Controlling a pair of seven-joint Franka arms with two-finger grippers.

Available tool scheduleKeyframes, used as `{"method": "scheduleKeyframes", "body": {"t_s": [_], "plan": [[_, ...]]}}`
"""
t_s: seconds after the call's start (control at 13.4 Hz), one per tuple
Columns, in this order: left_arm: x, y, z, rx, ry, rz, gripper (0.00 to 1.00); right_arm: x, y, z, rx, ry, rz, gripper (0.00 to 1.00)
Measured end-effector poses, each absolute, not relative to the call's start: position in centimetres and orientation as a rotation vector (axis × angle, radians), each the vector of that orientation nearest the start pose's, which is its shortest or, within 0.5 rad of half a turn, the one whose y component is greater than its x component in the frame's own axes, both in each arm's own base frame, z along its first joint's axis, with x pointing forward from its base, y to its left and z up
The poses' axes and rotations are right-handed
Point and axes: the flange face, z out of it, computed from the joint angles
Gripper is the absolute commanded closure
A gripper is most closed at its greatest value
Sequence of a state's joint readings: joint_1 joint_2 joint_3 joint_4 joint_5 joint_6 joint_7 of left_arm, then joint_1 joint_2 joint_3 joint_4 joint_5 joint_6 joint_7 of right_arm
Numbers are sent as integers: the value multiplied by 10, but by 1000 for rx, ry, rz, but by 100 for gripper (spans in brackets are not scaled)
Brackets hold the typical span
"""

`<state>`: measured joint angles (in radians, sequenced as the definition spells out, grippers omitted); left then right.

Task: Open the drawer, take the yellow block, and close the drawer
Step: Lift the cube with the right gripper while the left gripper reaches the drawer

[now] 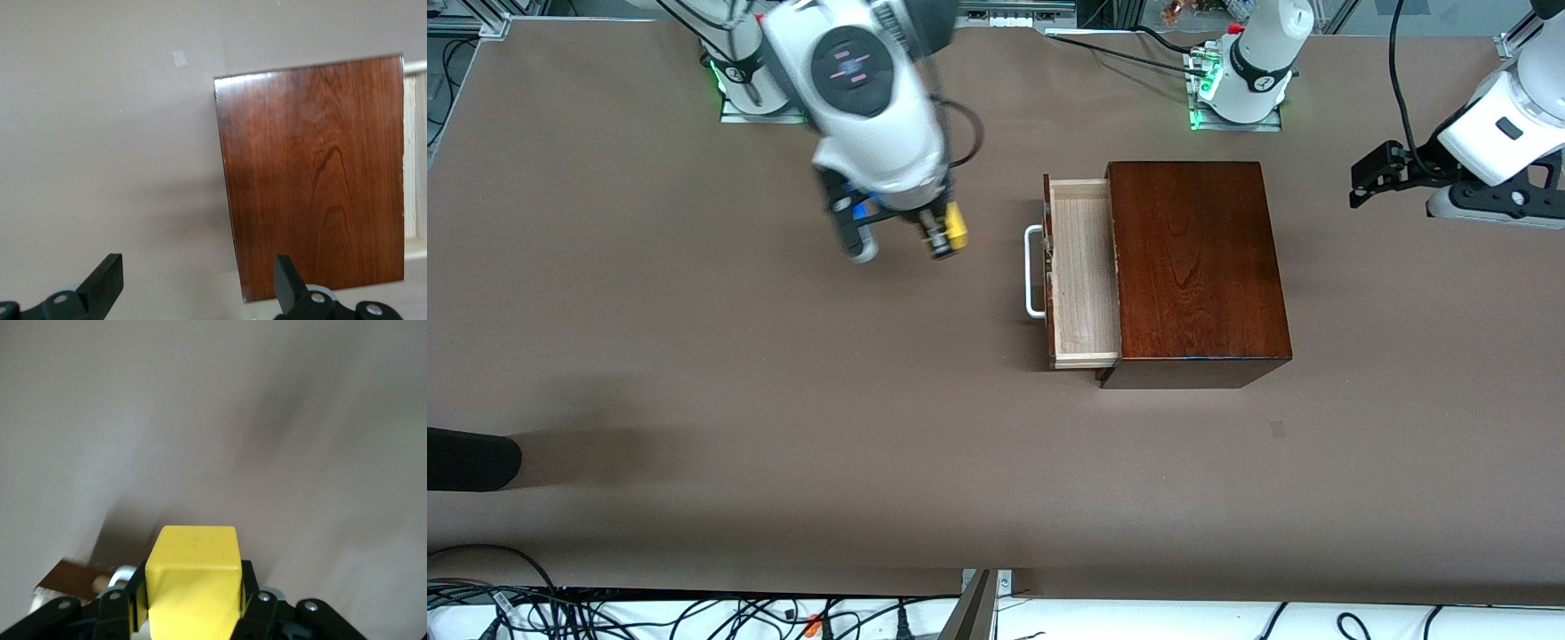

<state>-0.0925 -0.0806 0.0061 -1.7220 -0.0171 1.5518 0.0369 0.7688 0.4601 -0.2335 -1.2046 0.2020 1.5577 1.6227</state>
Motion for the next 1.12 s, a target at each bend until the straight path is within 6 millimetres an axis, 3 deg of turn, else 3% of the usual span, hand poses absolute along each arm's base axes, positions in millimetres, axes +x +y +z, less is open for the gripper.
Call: {"method": "scheduleKeyframes", "body": {"t_s": [0.15,0.3,0.52,0.75,1.12], "plan": [[510,-79,587,-3117,366,271,0,573,325,513,-2845,1451,223,80],[504,-122,565,-3059,604,409,0,589,261,506,-2940,1270,243,80],[502,-187,522,-2979,927,535,0,613,184,480,-3032,993,208,80],[497,-248,508,-2990,1242,471,0,632,125,435,-3072,729,144,80],[456,-389,488,-2791,1843,172,0,661,75,348,-3067,244,116,80]]}}
